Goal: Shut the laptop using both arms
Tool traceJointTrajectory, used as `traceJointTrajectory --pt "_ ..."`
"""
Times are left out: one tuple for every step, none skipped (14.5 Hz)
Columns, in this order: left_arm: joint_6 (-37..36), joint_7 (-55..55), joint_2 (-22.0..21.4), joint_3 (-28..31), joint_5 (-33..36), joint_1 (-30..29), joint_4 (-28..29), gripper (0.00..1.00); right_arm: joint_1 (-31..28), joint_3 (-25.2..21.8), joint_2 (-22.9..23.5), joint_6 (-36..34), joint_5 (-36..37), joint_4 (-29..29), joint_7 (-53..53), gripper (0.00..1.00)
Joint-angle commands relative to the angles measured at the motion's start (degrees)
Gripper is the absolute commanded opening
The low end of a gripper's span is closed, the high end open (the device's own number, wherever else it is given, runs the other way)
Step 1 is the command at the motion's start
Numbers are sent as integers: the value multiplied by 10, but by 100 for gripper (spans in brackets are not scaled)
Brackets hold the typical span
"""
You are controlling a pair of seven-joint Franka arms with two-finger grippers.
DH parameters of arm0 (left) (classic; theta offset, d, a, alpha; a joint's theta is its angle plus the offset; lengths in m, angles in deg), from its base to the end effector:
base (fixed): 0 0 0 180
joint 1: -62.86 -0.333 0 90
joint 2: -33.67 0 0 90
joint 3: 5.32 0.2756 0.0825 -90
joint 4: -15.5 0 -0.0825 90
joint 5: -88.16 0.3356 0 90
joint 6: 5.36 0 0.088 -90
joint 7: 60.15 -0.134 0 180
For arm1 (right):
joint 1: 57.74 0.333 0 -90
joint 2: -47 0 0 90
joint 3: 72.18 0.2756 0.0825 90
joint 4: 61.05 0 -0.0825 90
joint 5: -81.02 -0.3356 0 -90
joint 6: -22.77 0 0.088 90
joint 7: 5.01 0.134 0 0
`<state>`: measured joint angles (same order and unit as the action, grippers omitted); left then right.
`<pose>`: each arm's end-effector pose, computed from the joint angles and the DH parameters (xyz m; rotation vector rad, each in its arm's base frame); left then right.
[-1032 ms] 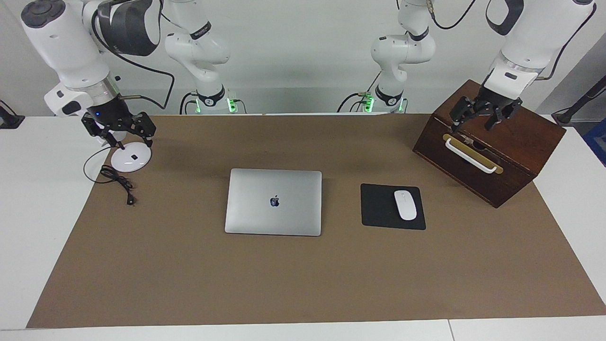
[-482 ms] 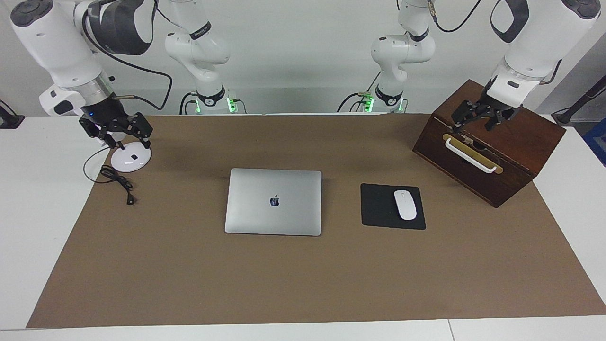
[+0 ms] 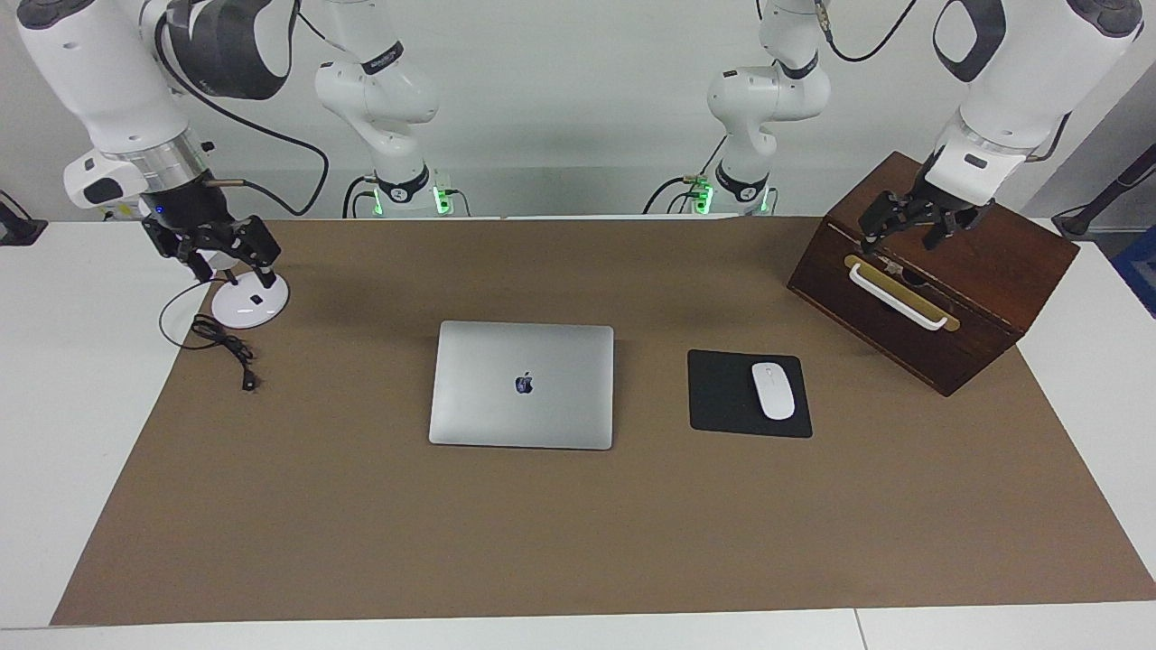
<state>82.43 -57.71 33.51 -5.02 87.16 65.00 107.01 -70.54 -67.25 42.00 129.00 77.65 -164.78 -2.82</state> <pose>0.4984 -0.0184 0.5442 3.1249 0.0162 -0.0981 0.5035 -0.0621 0.5239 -3.0777 0.2904 -0.2058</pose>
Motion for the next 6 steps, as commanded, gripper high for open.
traceJointTrajectory --pt "0 5 -6 -4 8 -5 8 100 -9 -2 -18 6 -12 -23 -14 100" --pt "1 5 -6 -4 7 -5 8 100 -11 -4 -27 6 -12 -29 -24 100" --pt "1 5 -6 -4 7 -5 8 100 -18 -4 -36 7 -12 -37 -24 100" --pt "2 5 -6 -4 7 -5 8 100 -21 -4 -44 12 -12 -38 -21 100" --pt "1 5 -6 -4 7 -5 8 100 -25 -5 -43 18 -12 -38 -21 100" --pt "1 5 -6 -4 7 -5 8 100 -33 -5 -43 29 -11 -38 -23 100"
